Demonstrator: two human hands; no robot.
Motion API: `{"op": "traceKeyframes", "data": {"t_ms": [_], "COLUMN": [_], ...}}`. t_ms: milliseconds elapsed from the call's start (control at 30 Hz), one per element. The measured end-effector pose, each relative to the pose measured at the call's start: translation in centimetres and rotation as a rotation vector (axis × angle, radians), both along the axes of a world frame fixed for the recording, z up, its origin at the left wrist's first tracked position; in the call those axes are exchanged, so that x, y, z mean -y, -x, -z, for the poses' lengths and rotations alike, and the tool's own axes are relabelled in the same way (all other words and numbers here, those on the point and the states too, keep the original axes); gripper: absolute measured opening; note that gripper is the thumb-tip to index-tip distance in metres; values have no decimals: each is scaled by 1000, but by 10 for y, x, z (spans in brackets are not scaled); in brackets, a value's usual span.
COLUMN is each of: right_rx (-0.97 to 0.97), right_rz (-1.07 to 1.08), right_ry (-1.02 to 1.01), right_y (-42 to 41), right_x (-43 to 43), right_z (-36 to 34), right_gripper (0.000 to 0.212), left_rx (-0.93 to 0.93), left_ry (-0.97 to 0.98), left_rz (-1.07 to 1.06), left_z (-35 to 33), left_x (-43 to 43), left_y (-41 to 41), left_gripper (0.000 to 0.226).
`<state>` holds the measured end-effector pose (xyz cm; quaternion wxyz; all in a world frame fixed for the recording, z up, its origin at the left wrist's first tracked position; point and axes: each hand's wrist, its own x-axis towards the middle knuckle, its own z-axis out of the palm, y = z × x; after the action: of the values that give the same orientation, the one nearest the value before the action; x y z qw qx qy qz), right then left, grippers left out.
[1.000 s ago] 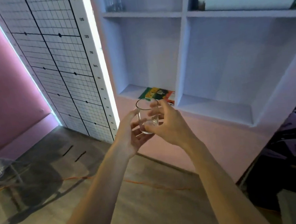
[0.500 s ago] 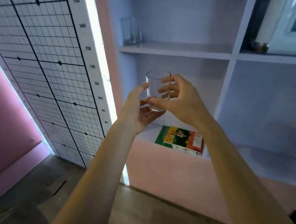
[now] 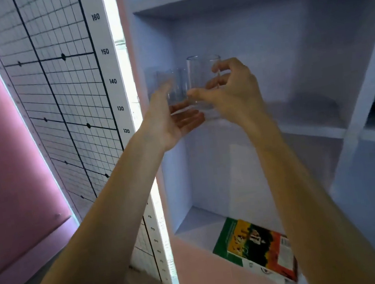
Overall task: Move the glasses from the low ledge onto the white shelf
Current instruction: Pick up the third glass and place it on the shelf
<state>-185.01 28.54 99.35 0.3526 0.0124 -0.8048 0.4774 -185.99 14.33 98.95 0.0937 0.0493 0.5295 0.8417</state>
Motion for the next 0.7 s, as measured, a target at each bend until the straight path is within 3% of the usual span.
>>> {"op": "traceKeyframes", "data": {"t_ms": [167, 300, 600, 700], "right_rx": [102, 181, 292, 302], "right_rz": [109, 187, 276, 336], "right_ry": [-21, -73, -162, -139], "right_y": [52, 80, 95, 98], "right_x": [-3, 2, 5, 3], "right_z": [-22, -28, -16, -14], "right_gripper": [63, 70, 51, 56], "left_rx": [34, 35, -97, -91], "left_ry": [-88, -115, 10, 6], "left_rz": [-83, -78, -64, -31], "left_z": [-8, -11, 3, 4], "left_x": [-3, -2, 11, 17], "left_y": [27, 40, 54, 61], "left_gripper": [66, 60, 52, 44]}}
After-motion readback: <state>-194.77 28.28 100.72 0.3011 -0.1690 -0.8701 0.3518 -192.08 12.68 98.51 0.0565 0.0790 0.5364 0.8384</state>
